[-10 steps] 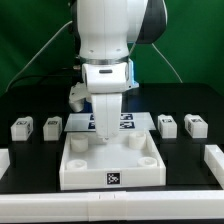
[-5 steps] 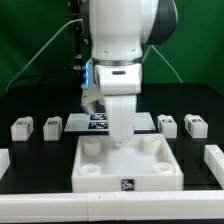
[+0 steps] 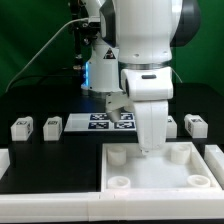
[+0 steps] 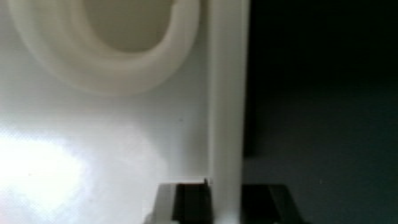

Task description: Assemble one leg

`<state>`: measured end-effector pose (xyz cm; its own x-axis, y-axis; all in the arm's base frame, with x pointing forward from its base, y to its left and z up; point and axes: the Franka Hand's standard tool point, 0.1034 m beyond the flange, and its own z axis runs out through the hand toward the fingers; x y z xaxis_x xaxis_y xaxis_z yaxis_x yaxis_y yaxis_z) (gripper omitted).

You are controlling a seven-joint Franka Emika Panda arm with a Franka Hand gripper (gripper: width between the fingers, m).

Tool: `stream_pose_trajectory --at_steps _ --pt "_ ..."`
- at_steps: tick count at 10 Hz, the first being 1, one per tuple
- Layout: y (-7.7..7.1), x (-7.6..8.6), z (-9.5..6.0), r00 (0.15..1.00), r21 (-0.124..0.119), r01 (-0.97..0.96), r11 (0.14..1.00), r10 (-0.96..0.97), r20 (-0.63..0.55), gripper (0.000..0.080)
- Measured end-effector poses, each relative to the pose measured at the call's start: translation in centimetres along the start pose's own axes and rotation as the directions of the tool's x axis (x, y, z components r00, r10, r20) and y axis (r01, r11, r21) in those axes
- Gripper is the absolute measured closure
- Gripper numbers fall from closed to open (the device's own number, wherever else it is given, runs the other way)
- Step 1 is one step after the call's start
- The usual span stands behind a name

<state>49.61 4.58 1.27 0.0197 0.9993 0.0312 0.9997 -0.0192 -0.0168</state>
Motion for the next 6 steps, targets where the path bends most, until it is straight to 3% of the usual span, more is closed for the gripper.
stream_pose_trajectory --at_steps 4,6 --pt "0.0 1.9 0.1 1.0 0.047 -0.012 0.999 0.011 0.006 0.0739" --pt "0.0 1.9 0.0 1.0 0.053 -0.012 0.999 0.012 0.008 0.0738"
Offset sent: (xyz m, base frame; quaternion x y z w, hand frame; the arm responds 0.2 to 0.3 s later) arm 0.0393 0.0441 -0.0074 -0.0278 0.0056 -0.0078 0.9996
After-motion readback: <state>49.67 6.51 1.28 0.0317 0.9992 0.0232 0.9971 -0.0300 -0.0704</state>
